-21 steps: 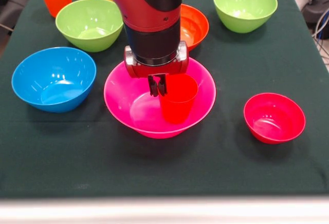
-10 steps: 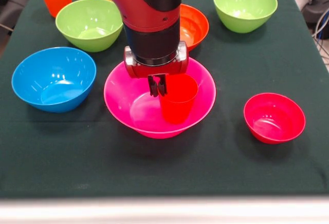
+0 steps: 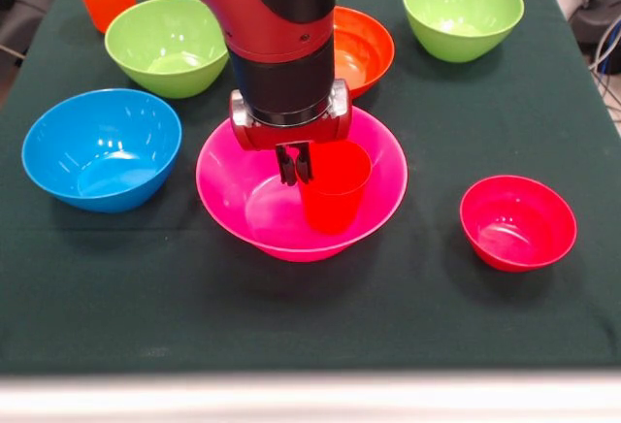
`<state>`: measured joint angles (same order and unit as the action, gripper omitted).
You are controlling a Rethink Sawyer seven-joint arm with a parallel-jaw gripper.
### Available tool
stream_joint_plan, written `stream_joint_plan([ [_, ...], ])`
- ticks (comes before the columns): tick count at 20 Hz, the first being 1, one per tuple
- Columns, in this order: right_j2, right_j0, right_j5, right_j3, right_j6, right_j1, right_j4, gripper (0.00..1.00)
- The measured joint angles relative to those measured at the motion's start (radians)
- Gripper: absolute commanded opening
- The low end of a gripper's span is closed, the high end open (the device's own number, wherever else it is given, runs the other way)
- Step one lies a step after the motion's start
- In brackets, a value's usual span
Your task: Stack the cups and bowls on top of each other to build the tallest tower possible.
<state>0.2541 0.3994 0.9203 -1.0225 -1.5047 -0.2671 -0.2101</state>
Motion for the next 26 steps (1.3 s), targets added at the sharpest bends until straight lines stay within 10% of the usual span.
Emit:
stream_joint_plan([
  [26, 0.050, 0.035, 0.000, 0.000, 0.015, -0.002, -0.045, 0.00],
])
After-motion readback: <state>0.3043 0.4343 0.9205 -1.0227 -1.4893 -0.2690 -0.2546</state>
